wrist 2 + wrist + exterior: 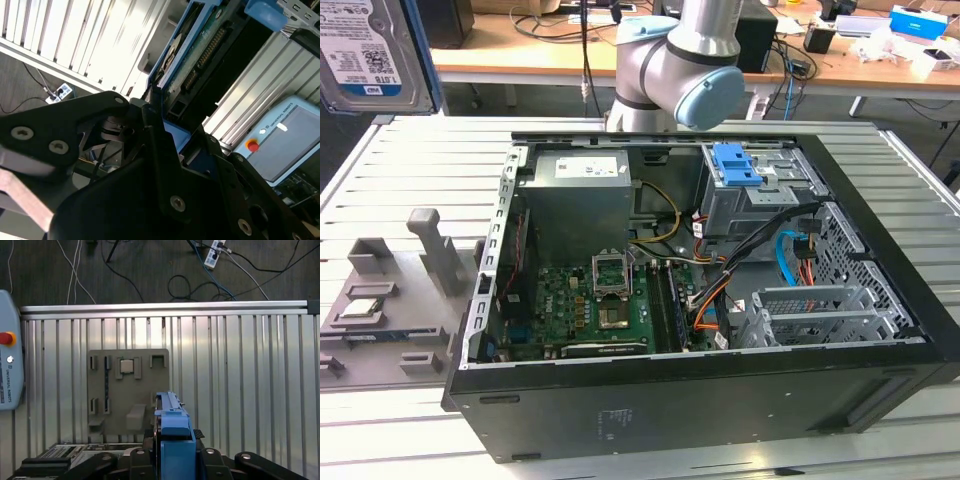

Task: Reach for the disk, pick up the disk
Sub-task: 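Pick up the disk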

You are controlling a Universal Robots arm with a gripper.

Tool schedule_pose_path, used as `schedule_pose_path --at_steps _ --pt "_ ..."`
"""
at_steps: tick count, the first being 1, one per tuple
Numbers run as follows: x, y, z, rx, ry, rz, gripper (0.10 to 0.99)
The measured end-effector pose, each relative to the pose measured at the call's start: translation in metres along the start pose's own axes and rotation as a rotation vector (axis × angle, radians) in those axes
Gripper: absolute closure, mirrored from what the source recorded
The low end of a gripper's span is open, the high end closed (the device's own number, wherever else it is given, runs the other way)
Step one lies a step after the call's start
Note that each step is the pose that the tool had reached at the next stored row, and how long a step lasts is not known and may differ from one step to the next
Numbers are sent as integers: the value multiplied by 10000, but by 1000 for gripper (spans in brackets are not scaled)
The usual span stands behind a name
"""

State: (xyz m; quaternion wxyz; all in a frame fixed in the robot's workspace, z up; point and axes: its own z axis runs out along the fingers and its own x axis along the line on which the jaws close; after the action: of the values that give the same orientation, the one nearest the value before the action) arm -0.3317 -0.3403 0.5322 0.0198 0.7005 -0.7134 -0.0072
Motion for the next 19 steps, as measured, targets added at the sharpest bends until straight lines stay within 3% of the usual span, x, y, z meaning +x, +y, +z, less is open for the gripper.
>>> schedule_pose_path --at_steps 3,9,11,14,15,19 --pt "-3 -110 -4 0 0 0 722" --pt "-9 -429 -17 -1 1 1 722" --pt "-10 -497 -19 0 0 0 722" --pt "-13 -656 -25 -1 0 0 722" --pt "-15 -744 -28 0 0 1 722" --pt "-19 -980 -38 -2 1 0 722"
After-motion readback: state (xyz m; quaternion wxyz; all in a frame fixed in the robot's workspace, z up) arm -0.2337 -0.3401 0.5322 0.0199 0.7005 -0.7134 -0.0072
